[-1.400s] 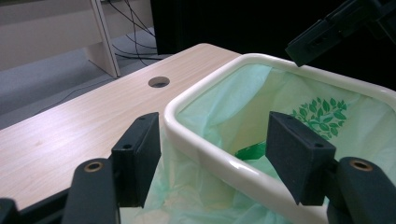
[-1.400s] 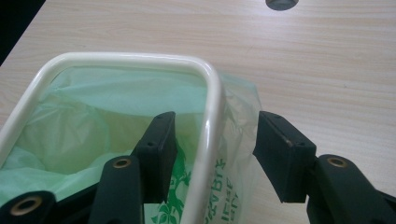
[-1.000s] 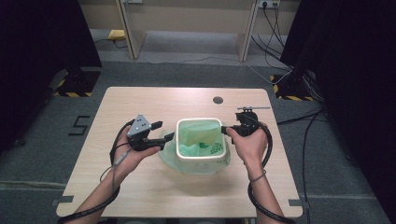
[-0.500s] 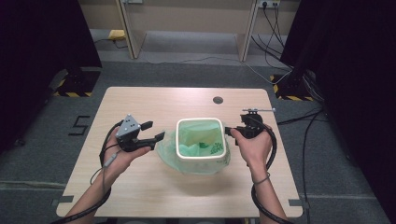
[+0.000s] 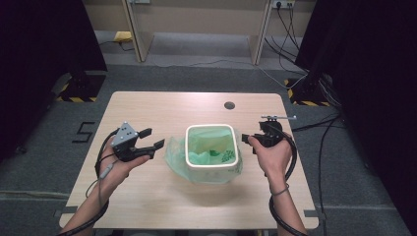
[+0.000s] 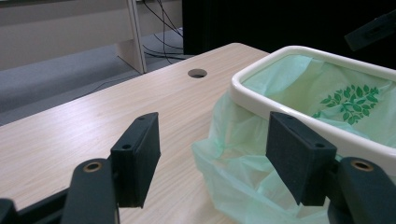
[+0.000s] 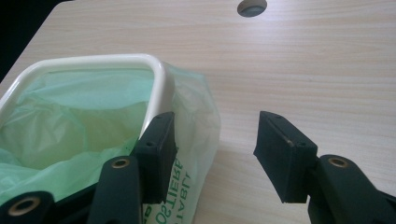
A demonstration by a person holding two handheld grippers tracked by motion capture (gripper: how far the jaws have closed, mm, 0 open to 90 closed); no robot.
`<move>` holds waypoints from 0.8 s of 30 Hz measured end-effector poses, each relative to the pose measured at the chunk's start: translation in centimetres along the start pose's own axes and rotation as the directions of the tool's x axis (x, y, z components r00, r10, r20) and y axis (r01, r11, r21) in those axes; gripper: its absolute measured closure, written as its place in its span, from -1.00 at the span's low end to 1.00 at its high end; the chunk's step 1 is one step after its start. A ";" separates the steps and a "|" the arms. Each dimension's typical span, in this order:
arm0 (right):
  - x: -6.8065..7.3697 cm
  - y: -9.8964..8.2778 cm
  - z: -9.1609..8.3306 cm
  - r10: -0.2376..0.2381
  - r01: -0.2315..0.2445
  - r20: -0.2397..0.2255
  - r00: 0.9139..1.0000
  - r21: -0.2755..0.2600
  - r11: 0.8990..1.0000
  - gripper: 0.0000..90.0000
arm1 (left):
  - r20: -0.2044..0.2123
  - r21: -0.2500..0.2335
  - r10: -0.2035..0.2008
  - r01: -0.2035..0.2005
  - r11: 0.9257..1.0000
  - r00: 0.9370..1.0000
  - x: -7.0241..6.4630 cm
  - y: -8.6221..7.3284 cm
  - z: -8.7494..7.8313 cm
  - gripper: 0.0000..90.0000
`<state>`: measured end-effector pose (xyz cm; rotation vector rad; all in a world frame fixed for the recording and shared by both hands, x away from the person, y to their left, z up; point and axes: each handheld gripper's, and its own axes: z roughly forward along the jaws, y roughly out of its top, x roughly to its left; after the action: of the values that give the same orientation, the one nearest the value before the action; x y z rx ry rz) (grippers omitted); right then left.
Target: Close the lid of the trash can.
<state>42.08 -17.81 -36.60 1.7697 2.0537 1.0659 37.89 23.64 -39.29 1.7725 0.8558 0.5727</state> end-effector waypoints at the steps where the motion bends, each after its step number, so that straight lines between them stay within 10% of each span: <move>1: -0.1 0.0 0.0 0.000 0.000 0.003 1.000 0.001 1.000 0.06 | -0.002 0.000 0.000 0.000 1.000 1.000 0.1 0.0 -0.1 -0.24; 24: -2.0 -1.0 -0.9 -0.002 0.003 0.031 1.000 -0.037 0.999 0.06 | -0.050 -0.020 -0.014 0.013 1.000 0.999 2.1 0.0 -2.5 -0.24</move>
<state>41.30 -20.04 -37.13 1.7539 2.0046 1.0618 37.38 26.73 -38.49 1.7397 0.8928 0.6176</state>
